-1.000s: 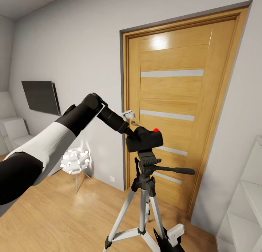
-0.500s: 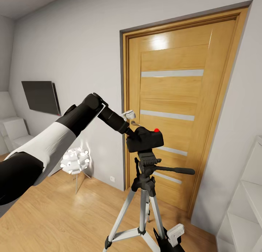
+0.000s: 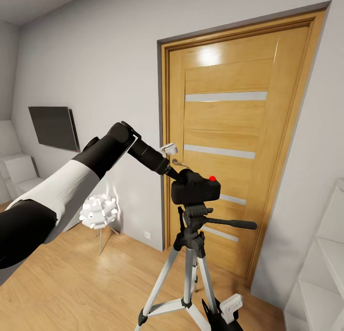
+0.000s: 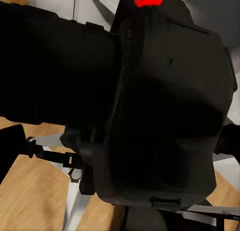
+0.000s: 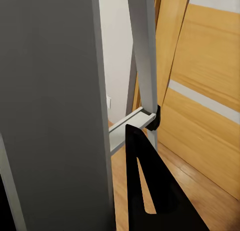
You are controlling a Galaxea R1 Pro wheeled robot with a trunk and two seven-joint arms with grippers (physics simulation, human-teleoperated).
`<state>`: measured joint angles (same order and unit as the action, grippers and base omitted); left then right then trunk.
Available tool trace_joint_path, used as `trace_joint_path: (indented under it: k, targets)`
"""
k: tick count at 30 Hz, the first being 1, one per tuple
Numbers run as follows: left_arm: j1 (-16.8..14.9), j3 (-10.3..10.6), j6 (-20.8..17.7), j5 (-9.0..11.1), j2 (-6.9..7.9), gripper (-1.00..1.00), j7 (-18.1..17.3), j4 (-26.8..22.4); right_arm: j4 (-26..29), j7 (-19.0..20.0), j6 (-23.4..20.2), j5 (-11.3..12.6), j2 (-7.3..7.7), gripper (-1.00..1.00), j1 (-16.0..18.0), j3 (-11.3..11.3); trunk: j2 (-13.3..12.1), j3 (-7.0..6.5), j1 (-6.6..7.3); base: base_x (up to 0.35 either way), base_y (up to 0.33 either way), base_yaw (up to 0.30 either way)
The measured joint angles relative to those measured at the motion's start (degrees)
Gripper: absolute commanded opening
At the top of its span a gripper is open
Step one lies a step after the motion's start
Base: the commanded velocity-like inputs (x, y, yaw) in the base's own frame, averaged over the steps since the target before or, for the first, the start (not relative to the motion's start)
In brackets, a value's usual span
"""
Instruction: Attach the digital camera to the camera tripod in the bedroom.
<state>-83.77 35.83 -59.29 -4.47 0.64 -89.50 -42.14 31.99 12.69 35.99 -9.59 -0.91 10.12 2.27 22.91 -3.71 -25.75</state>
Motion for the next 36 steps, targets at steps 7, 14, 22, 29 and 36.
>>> trace_joint_path:
  k: [7,14,22,29,36]
  targets:
    - [0.0,0.0,0.0,0.0,0.02,1.0,0.0,0.0,0.0,0.0,0.0,0.0,-0.01,-1.0,0.0,0.0,0.0,0.0,0.0,0.0,0.0,0.0]
    - [0.0,0.0,0.0,0.0,0.03,1.0,0.0,0.0,0.0,0.0,0.0,0.0,-0.01,-1.0,0.0,0.0,0.0,0.0,0.0,0.0,0.0,0.0]
    - [0.0,0.7,0.0,0.7,1.42,1.0,-0.1,0.0,0.0,0.0,0.0,-0.3,-0.04,-1.0,0.0,0.0,0.0,0.0,0.0,0.0,0.0,0.0]
    - [0.0,0.9,-0.1,-0.6,6.05,1.0,0.0,-0.4,0.0,0.0,0.1,-0.3,-0.02,-1.0,0.0,0.1,0.0,0.03,-0.01,0.0,0.0,0.0]
    - [0.0,0.8,-0.1,-0.5,9.58,1.0,0.0,-3.3,0.0,0.0,0.1,-0.4,-0.03,-1.0,0.0,0.1,0.0,0.03,-0.01,0.0,0.0,0.0]
